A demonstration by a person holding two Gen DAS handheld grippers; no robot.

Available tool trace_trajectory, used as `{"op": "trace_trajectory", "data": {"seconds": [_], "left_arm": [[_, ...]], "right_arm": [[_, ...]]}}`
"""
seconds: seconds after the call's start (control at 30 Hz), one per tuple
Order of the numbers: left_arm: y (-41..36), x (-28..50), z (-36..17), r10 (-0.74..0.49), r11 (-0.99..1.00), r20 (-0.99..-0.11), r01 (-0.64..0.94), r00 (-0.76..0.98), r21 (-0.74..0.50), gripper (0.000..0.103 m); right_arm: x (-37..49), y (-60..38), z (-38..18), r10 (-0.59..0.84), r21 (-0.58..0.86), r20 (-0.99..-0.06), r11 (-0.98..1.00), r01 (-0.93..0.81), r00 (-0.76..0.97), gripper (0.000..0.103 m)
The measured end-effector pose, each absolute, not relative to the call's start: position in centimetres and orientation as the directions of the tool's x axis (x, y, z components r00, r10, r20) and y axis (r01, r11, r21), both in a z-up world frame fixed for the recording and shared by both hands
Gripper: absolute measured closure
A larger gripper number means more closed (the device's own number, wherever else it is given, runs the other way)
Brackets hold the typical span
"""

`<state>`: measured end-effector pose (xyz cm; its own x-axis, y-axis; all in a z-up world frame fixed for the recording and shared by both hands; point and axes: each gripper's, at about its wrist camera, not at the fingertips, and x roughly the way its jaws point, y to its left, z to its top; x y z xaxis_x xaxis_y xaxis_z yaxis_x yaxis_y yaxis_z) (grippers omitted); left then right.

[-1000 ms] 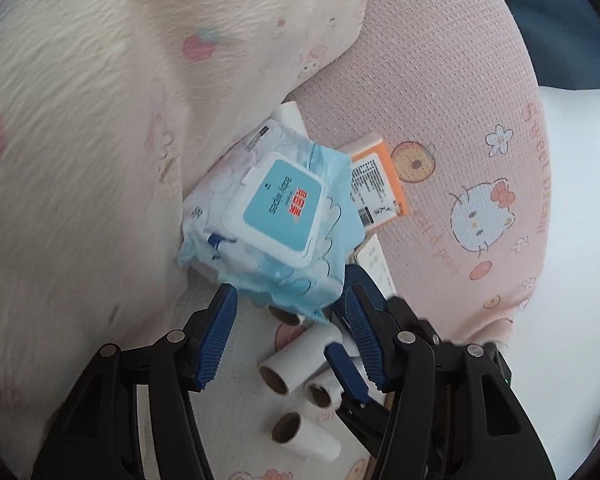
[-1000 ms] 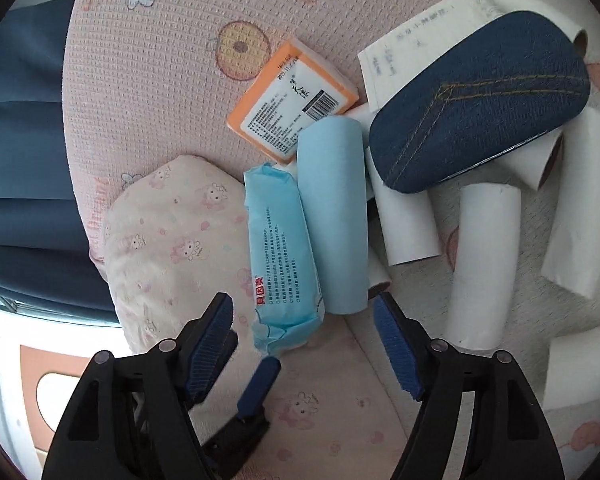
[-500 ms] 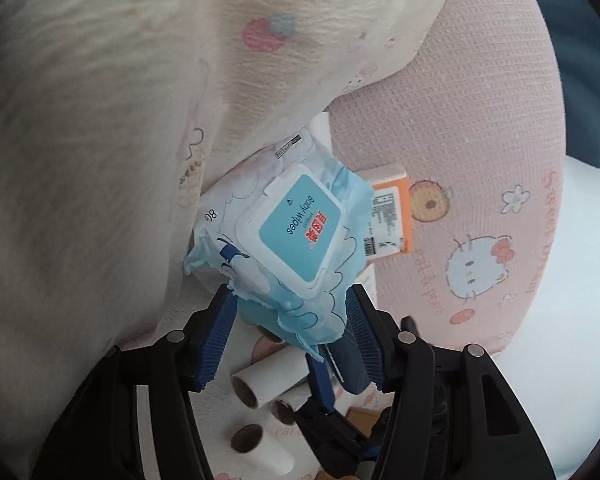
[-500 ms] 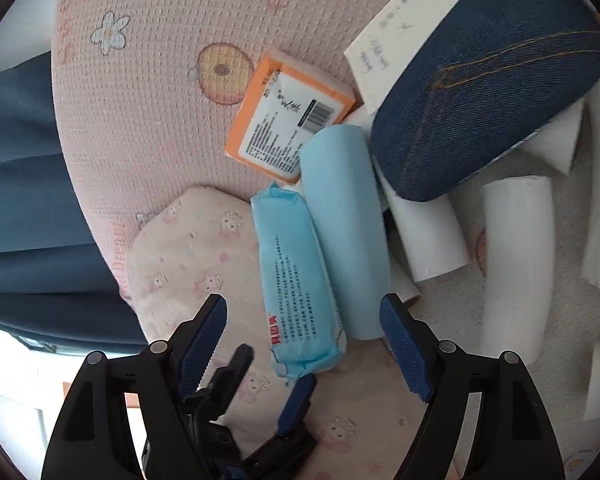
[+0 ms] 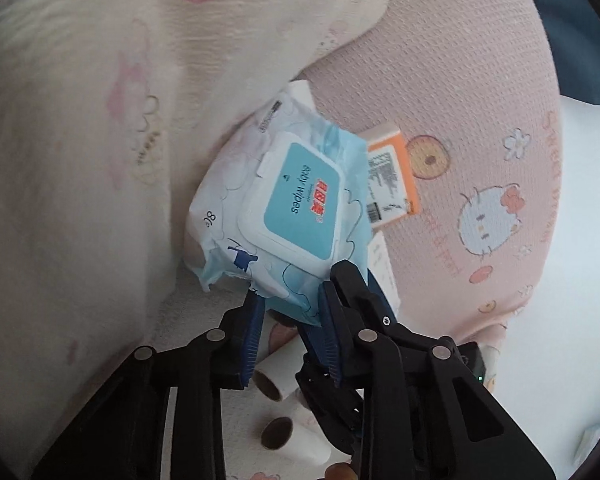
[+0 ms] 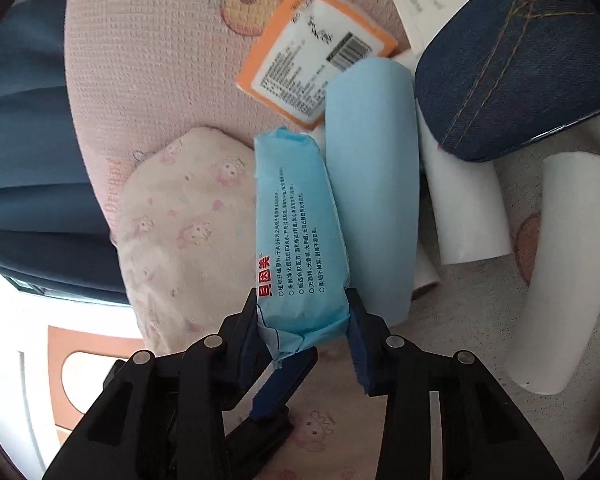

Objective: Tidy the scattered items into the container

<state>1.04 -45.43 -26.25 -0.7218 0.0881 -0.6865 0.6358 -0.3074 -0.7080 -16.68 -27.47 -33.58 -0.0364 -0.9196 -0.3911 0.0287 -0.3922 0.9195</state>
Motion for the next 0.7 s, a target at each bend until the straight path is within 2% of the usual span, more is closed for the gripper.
{"op": "trace_trajectory", "data": {"seconds": [0.1, 0.47, 0.7], "left_arm": [[-44.8, 0.9, -26.0, 0.094, -0.332, -0.688, 0.629, -0.72, -0.703, 0.073], [-41.6, 1.8, -25.9, 0.147, -0.302, -0.643, 0.585, -0.752, -0.753, 0.073], [-39.0, 3.3, -26.0, 0.222, -0.311, -0.609, 0.537, -0.761, -0.784, 0.074]], "right_arm": [[-16.7, -26.8, -33.4, -0.923, 0.923, -0.382, -0.384, 0.02, -0.053, 0.069], [-15.0, -23.4, -30.3, -0.882, 0.874, -0.465, -0.472, 0.119, -0.08, 0.07], [-12.9, -20.0, -28.8, -0.862, 0.848, -0.5, -0.508, 0.15, -0.085, 0.07]]}}
